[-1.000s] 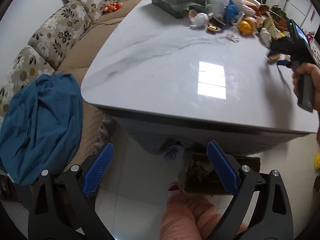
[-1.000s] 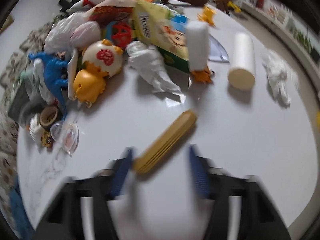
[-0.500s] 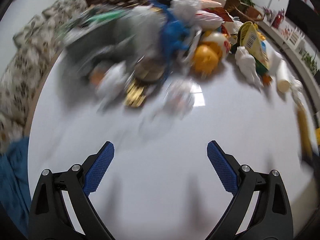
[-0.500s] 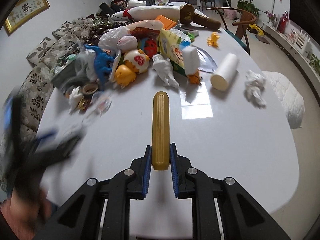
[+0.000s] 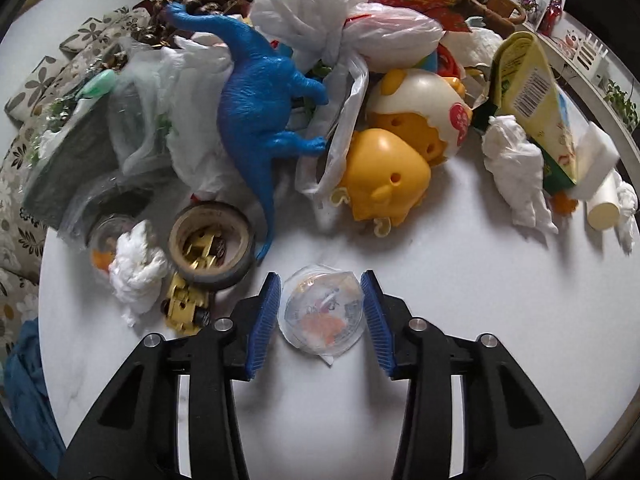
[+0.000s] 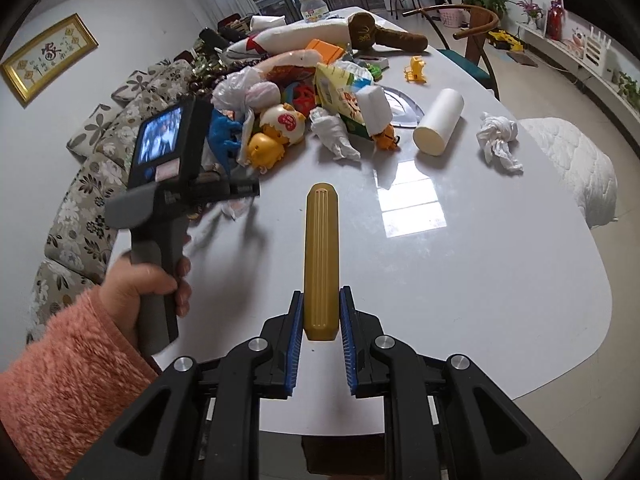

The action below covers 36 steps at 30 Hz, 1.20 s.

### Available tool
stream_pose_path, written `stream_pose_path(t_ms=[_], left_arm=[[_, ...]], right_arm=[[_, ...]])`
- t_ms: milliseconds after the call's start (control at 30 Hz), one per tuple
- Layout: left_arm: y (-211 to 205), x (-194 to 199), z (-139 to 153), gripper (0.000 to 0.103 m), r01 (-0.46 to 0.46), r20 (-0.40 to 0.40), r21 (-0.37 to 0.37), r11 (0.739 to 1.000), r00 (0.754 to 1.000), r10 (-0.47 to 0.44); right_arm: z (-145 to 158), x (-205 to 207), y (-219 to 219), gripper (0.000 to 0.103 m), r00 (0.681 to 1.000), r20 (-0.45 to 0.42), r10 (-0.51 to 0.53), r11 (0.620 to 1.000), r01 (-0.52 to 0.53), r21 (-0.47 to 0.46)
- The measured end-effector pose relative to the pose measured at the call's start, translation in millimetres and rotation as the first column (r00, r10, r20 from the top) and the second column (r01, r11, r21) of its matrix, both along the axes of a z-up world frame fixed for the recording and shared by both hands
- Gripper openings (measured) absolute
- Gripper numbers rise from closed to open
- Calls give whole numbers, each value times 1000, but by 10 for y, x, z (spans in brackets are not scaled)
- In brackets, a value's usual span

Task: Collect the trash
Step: 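Carry the stick and cup to the cardboard box and open both tools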

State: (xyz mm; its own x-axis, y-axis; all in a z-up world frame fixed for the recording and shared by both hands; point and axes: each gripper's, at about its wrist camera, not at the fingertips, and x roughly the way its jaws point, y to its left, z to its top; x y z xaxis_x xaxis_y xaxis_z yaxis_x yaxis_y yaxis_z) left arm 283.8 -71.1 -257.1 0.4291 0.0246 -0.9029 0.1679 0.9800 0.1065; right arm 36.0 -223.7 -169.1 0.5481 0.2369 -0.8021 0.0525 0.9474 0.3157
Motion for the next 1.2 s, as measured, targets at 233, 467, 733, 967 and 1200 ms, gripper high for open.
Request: stream_pose_path(t_ms=[233,467,733,967,1200], left_arm=[[-62,-539,384,41,35,63,16,999,997,-36],[111,-1650,762,41,105,48,-93,990,994,-101],[336,-3123,390,41,203,-143,-152,967,964,-225],[229,-3688,-635,42,178,-360,-138,974,907,-217],[111,-3684,-2272,43,52,-549,-108,993,829,-104]], right_arm=[[209,-43,28,18,998,57,41,997,-37,-61],[371,-388,71,18,985,41,166,983,-162,-81],[-99,-1169,25,18,956,-183,230,961,-253,-114],[-1135,-1572,-106,18,895,-396,208,955,-273,-117],[-2633,-1569,-243,18,835,-538,119,964,-227,-139]])
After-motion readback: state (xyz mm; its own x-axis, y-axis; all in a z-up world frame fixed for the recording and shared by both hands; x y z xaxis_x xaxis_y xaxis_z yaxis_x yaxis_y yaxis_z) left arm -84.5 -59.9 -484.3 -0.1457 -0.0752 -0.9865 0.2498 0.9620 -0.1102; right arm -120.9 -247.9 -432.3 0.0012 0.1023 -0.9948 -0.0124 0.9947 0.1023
